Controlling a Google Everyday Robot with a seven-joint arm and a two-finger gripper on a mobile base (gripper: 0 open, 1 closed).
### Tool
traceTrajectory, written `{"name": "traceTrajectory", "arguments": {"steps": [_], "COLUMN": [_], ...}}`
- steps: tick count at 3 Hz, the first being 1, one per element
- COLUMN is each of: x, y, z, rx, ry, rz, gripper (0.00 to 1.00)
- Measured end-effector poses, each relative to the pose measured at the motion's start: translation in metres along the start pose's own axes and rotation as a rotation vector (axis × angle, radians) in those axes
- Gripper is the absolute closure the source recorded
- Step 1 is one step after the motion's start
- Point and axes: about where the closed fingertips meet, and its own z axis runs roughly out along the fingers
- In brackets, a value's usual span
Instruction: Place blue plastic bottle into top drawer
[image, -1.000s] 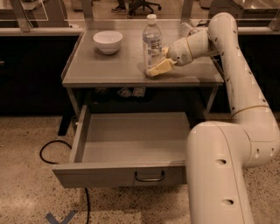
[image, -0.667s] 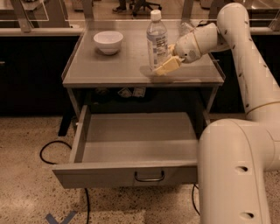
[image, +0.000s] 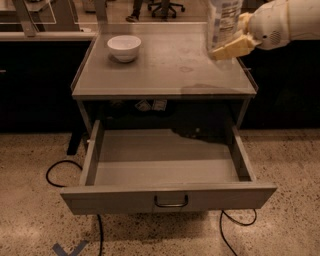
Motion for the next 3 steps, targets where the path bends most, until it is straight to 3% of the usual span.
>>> {"name": "traceTrajectory", "arguments": {"steps": [1,2,3], "x": [-0.026,-0.026,-0.015], "y": [0.023,0.023,0.046], "z": [-0.033,-0.033,-0.033], "rx": [0.037,0.036,-0.046], "ry": [0.009,0.010,0.026], "rz": [-0.021,-0.020,0.021], "gripper": [1.00,1.00,1.00]}}
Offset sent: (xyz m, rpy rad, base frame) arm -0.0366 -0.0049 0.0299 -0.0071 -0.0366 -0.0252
